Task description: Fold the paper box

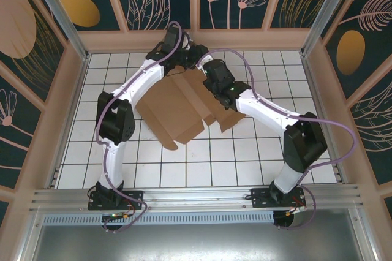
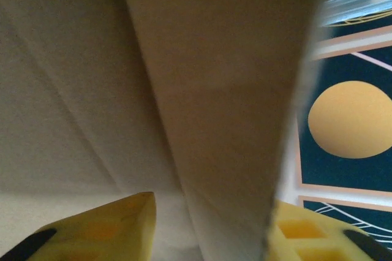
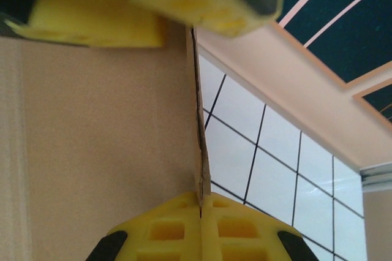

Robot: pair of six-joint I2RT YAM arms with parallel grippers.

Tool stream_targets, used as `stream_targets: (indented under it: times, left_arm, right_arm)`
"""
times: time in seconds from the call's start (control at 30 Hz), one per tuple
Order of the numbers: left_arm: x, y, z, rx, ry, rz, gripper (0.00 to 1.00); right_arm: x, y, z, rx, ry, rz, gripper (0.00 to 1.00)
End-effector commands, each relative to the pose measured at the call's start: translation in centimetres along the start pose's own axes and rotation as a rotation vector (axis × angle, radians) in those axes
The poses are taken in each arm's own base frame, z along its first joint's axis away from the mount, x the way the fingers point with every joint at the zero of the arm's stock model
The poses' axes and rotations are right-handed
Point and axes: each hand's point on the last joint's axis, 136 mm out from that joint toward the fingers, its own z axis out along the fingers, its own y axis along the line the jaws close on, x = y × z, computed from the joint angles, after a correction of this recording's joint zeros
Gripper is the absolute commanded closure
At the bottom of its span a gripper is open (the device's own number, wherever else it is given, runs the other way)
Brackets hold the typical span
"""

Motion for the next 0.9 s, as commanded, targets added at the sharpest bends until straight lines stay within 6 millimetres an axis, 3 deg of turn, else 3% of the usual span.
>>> stream_targets:
  times: [0.0, 0.13, 0.3, 0.47, 0.57, 0.67, 0.8, 0.87]
  left_arm:
    - [-0.1, 0.2, 0.3, -0.006, 0.001, -0.019, 0.67]
    - [-0.3, 0.0, 0.2, -0.002, -0.005, -0.026, 0.82]
    - [0.1, -0.4, -0.1, 0.026, 0.002, -0.034, 0.92]
    - [0.8, 0.3, 0.2, 0.060, 0.020, -0.048, 0.98]
    - [0.9, 0.8, 0.1, 0.094, 0.026, -0.070, 1.00]
    - [0.5, 2.2, -0.5, 0.135, 0.003, -0.141, 1.00]
    - [-0.8, 3.0, -1.8, 0.250, -0.073, -0.257, 1.00]
    - [-1.6, 3.1, -2.4, 0.305, -0.116, -0.295, 1.00]
  right_arm:
    - [-1.0, -0.8, -0.3, 0.076, -0.036, -0.003, 1.00]
    - [-0.9, -0.3, -0.2, 0.086, -0.029, -0.031, 1.00]
    - [-0.3, 0.1, -0.2, 0.085, -0.002, -0.038, 0.99]
    - [-1.7, 1.4, -2.3, -0.071, -0.061, 0.024, 0.61]
    - [-3.3, 2.3, -5.1, -0.231, -0.140, 0.098, 0.52]
    - [-5.0, 1.2, -7.8, -0.299, -0.213, 0.227, 0.39]
    - [-6.4, 1.6, -11.5, -0.481, -0.293, 0.329, 0.50]
    - [-6.5, 2.4, -12.8, -0.560, -0.301, 0.362, 0.64]
